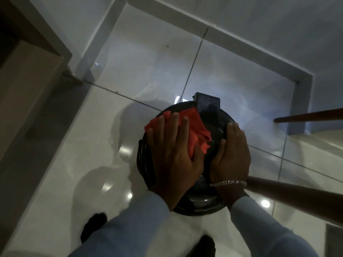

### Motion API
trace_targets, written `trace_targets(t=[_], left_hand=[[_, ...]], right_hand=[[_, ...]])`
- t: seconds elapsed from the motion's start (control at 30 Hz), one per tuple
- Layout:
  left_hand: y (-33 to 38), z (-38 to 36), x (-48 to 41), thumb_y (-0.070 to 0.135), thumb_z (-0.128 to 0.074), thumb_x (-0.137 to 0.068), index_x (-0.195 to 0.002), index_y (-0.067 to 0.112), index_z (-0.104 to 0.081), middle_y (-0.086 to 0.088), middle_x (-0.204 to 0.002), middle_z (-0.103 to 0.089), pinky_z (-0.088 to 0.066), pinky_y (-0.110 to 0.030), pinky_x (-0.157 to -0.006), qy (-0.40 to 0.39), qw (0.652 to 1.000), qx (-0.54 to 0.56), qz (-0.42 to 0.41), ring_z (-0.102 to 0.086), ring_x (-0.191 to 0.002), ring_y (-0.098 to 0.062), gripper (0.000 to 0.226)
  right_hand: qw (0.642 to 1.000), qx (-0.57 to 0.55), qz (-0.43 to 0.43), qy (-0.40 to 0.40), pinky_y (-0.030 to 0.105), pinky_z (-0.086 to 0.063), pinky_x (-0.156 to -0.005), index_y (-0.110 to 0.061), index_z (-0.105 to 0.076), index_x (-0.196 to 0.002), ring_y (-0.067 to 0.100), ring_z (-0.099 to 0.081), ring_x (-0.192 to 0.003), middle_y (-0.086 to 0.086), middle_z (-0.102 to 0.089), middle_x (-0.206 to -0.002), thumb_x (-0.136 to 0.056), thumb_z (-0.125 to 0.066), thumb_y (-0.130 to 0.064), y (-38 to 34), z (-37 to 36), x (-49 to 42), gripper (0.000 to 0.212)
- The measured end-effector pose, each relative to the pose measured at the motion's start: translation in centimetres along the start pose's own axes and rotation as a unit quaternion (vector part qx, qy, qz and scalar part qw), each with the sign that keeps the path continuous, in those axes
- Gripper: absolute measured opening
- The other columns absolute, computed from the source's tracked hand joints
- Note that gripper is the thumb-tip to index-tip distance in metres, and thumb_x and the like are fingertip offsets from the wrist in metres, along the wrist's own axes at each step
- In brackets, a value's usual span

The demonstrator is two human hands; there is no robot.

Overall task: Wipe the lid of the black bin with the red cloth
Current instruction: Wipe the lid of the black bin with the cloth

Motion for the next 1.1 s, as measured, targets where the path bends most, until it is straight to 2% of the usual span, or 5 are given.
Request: trace_targets(t=[0.27, 0.57, 0.77, 0.87, 1.1], left_hand=[[-8.3, 2.2, 1.7, 0.045, -0.037, -0.094, -0.143, 0.014, -0.048, -0.012, -0.154, -0.041, -0.015, -0.06, -0.121, -0.154, 0.877, -0.064, -0.451, -0.025, -0.149, -0.036, 0.059], [-0.7, -0.5, 2.9, 0.042, -0.045, -0.089, -0.146, 0.002, -0.039, -0.023, -0.156, -0.034, -0.025, -0.062, -0.116, 0.016, 1.0, 0.0, 0.019, -0.024, -0.148, -0.042, 0.07], [-5.8, 0.9, 7.0, 0.041, -0.037, -0.093, -0.146, 0.004, -0.039, -0.017, -0.157, -0.033, -0.017, -0.061, -0.12, -0.125, 0.925, -0.069, -0.351, -0.02, -0.15, -0.036, 0.065], [-6.3, 1.9, 7.2, 0.046, -0.04, -0.093, -0.15, 0.005, -0.03, -0.015, -0.162, -0.024, -0.014, -0.06, -0.121, -0.152, 0.918, -0.083, -0.357, -0.013, -0.152, -0.034, 0.071], [-1.8, 4.1, 10.5, 0.068, -0.031, -0.09, -0.152, 0.023, -0.025, -0.015, -0.16, -0.026, -0.033, -0.053, -0.116, -0.037, 0.966, 0.23, 0.11, -0.026, -0.148, -0.03, 0.076]], right_hand=[[1.0, 0.004, -0.024, 0.004, 0.049, -0.029, -0.12, -0.011, -0.035, -0.145, 0.031, -0.035, -0.144, 0.014, -0.042, -0.153, -0.098, -0.035, -0.027, -0.6, 0.3, 0.1, 0.049], [1.0, 0.019, -0.017, -0.003, 0.047, -0.028, -0.12, -0.011, -0.034, -0.146, 0.029, -0.034, -0.145, 0.014, -0.04, -0.154, -0.1, -0.04, -0.023, -0.2, 0.3, -0.2, 0.048], [0.999, 0.008, -0.037, -0.009, 0.047, -0.025, -0.121, -0.012, -0.033, -0.146, 0.031, -0.032, -0.145, 0.013, -0.038, -0.155, -0.101, -0.039, -0.025, -0.5, 0.4, -0.3, 0.048], [0.999, 0.005, -0.041, -0.016, 0.048, -0.027, -0.12, -0.013, -0.033, -0.145, 0.031, -0.032, -0.145, 0.012, -0.038, -0.155, -0.101, -0.037, -0.029, -0.4, 0.5, -0.4, 0.047], [0.992, -0.09, -0.058, -0.065, 0.055, -0.03, -0.117, -0.01, -0.044, -0.138, 0.034, -0.04, -0.139, 0.016, -0.049, -0.146, -0.1, -0.033, -0.027, -1.1, 3.6, 0.2, 0.043]])
Point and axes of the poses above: each hand's wrist, its own x-axis away from the middle knuckle, its own z-axis out of the back of the hand, y = z × x, the point moved 1 cm from there along -x, towards the middle knuckle
